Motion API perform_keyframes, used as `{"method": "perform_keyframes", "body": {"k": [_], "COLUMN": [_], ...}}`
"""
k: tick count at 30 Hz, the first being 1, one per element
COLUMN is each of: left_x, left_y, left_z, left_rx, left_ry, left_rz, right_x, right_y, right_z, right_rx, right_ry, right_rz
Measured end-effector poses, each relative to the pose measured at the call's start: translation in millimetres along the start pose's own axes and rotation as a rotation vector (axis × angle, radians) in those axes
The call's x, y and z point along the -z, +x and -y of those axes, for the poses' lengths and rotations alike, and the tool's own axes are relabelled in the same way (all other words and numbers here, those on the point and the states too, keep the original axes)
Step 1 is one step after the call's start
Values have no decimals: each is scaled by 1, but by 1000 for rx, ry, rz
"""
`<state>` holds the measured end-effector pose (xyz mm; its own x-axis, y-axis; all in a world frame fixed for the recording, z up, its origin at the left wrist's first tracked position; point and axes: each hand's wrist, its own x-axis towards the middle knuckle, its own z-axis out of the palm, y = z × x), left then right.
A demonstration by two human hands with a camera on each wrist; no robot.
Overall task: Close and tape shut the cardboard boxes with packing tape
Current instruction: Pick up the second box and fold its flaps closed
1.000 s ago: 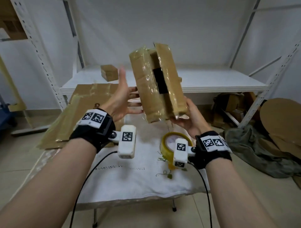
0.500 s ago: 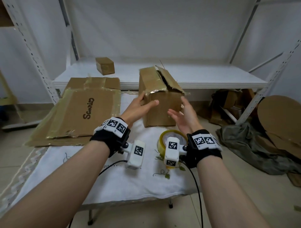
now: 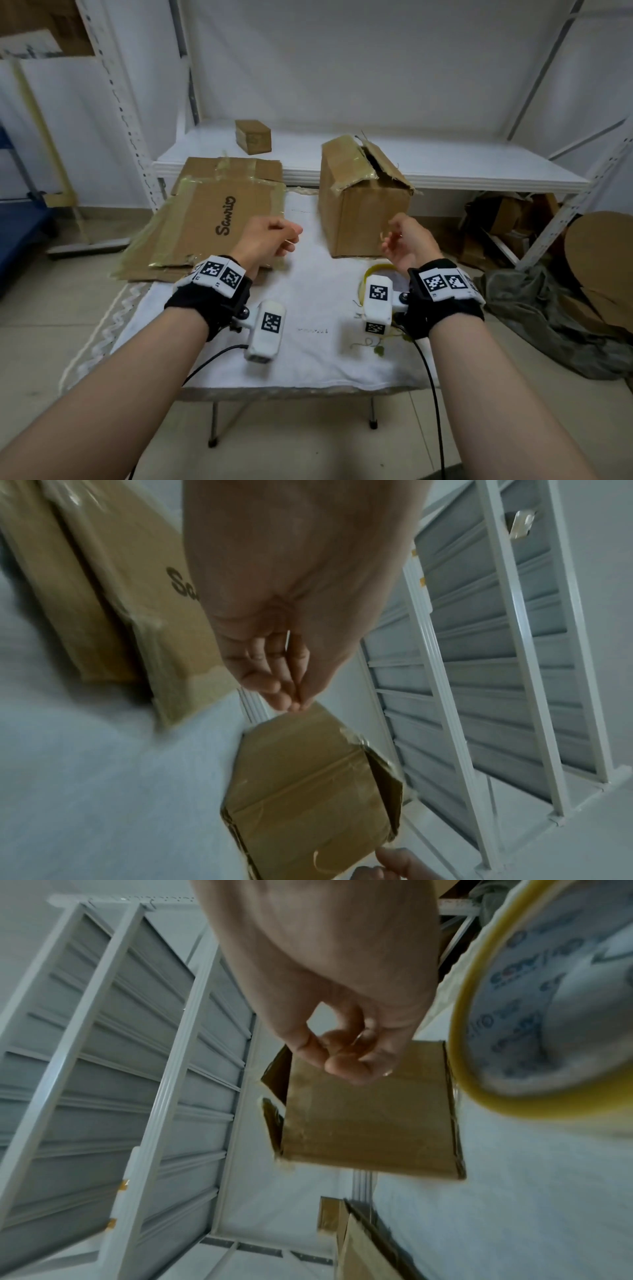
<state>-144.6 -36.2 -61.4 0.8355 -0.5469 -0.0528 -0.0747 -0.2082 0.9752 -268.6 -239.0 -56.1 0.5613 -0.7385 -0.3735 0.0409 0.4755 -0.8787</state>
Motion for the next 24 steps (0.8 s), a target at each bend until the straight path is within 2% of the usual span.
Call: {"method": "perform_keyframes", "body": {"k": [7,12,14,17,24], "left_x": [67,98,103,102,91], "left_y": [-21,-11,-10,-10,-7], "left_z": [28,47,54,60,60], "left_rx": [71,234,318,371,434], "left_ry": [-155,-276,-295,-331,-600], "left_rz": [-216,-408,-409,-372,-344], "right_x": [-54,-95,-107,-121,-135], "right_y": [-17,-14,-8,2,5], "right_z": [-20,-62,-80,-96,-109], "right_rx": [-11,-86,-128,-169,-93], "right_ry": [-170,-325,-399,-467,-500], "right_rz": [205,298,313,347,244]}}
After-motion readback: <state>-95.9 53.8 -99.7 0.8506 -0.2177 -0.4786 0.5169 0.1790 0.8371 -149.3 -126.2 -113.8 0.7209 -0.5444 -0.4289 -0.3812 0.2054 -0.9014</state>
